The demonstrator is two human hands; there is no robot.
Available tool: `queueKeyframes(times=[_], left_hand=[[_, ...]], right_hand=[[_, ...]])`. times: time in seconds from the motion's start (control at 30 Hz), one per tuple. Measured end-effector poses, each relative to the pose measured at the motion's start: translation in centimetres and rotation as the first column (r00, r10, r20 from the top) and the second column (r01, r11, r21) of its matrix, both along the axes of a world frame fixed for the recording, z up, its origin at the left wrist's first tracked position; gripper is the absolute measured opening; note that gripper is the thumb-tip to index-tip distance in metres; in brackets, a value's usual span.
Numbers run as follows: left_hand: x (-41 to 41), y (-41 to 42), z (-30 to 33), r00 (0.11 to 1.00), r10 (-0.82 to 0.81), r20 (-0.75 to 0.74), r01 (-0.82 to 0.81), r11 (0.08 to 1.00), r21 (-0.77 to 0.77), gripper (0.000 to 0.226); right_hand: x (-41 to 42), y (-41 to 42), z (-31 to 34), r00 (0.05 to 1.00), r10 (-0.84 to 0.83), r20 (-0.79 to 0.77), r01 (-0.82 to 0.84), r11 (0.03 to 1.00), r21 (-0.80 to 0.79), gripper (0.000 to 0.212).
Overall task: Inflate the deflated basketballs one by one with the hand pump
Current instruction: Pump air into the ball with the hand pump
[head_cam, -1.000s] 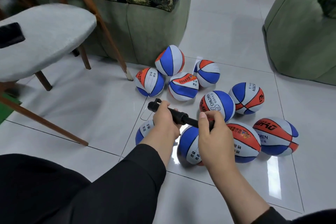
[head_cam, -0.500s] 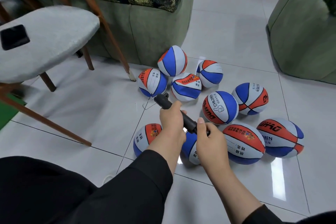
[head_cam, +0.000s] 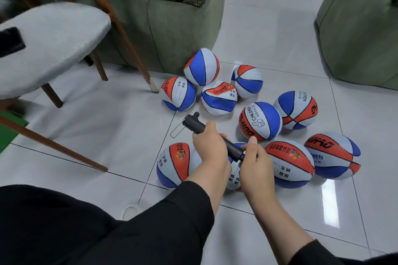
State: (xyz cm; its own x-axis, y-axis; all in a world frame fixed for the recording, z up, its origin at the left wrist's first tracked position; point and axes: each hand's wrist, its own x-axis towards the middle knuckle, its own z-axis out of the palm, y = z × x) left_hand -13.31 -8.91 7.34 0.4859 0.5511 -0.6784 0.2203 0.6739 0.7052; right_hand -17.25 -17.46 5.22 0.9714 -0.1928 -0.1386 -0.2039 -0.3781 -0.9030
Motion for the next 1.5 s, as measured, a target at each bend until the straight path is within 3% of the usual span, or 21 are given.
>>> queueKeyframes(times=[0.2,0.4,0.53,0.73,0.93,1.1,1.3,1.5], left_hand=[[0.6,1.1,-0.1,0.999,-0.053,-0.004,0.053,0.993,0.11,0.009],[1.8,3.9,-0.9,0.999,-0.009,-0.041,0.011,0.999,0.052,0.029],[0.8,1.4,-0.7,1.0,0.001,-0.027,0.001,0.997,0.081,0.025],[-0.2,-0.7,-0.5,1.0,0.011,-0.02,-0.009,0.996,0.094,0.012],[1.3,2.2,-0.6,1.0,-0.009,-0.029,0.01,0.999,0.045,0.02],[1.8,4.7,-1.2,0.998,0.029,-0.059,-0.03,1.0,-0.005,0.022],[0.6,0.9,-1.6,0.997,0.053,-0.055,-0.054,0.999,-0.001,0.026],[-0.2,-0.5,-1.5,0.998,0.008,-0.062,-0.005,0.999,0.037,0.026]], right_hand=[[-0.2,0.1,-0.8,0.984,0.025,-0.176,-0.009,0.996,0.088,0.072],[-0.5,-1.3,-1.5,0.962,-0.065,-0.266,0.102,0.986,0.13,0.067],[-0.1,-0.8,-1.5,0.961,-0.124,-0.248,0.16,0.978,0.132,0.065],[-0.2,0.5,-0.9,0.973,-0.073,-0.218,0.102,0.987,0.124,0.055],[0.2,0.0,-0.4,0.974,-0.026,-0.226,0.052,0.993,0.11,0.075],[-0.3,-1.4,-1.2,0.952,-0.058,-0.301,0.102,0.986,0.132,0.071],[0.2,-0.7,-0.6,0.963,-0.078,-0.257,0.103,0.991,0.086,0.073],[-0.5,0.3,-0.5,0.971,-0.042,-0.235,0.057,0.997,0.057,0.06]])
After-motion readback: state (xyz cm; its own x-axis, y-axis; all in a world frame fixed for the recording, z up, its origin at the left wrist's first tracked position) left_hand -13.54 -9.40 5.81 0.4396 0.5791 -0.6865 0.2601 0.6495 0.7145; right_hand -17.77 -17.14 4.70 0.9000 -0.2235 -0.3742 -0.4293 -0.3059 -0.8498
